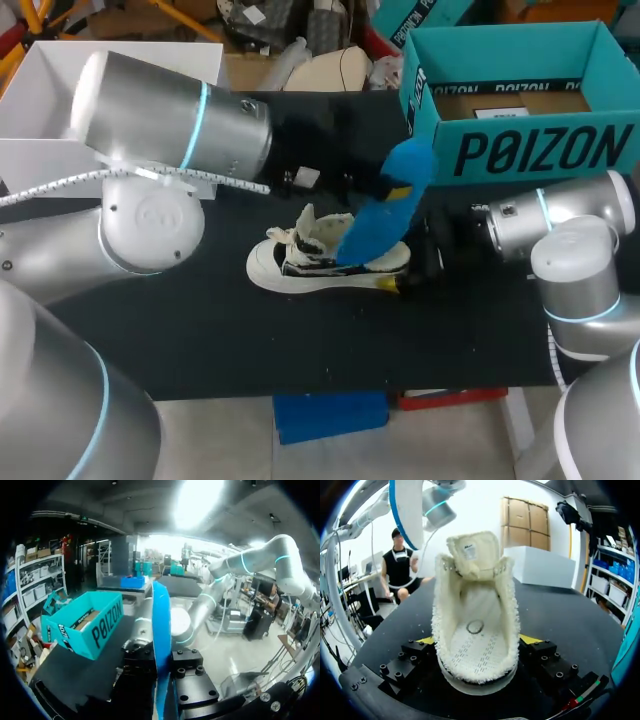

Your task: Take the shoe out of the shoebox, open the shoe tongue, remove and reinsert the insole, then place the shoe into the shoebox

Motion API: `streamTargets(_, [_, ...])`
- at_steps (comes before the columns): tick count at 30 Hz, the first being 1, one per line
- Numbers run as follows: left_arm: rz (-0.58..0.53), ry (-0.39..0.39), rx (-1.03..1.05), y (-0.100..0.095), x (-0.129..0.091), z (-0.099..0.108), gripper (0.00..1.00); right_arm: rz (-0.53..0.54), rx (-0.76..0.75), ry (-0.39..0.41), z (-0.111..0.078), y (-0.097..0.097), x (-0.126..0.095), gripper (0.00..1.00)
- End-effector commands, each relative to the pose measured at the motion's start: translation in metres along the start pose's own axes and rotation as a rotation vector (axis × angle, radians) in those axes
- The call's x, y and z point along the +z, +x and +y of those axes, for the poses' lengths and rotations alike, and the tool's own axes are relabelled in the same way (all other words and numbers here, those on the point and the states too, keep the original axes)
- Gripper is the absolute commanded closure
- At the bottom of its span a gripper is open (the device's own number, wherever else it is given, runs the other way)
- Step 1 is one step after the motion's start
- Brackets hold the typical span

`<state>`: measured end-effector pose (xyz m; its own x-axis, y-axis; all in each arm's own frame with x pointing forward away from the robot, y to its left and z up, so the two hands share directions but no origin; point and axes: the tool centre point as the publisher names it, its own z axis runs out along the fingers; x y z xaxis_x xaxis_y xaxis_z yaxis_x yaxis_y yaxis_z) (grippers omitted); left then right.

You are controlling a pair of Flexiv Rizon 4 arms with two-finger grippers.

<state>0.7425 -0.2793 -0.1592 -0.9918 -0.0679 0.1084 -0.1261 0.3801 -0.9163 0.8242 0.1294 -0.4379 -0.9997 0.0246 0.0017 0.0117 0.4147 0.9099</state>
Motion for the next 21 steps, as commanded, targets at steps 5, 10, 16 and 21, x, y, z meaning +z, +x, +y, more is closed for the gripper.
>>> streamTargets(5, [0.289, 0.204, -0.193, -0.004, -0.053, 0.003, 1.00, 0.000, 0.001, 0.001, -0.004, -0.001, 0.002, 1.00])
streamTargets(10, [0.289, 0.204, -0.193, -0.004, -0.053, 0.003, 1.00, 0.000, 0.001, 0.001, -0.004, -0.001, 0.002, 1.00])
streamTargets(16, [0.289, 0.204, -0.193, -0.004, -0.053, 0.003, 1.00, 0.000, 0.001, 0.001, -0.004, -0.001, 0.002, 1.00])
streamTargets(21, [0.235, 0.169, -0.231, 0.004, -0.067, -0.011, 1.00, 0.000, 0.001, 0.001, -0.004, -0.001, 0.002, 1.00])
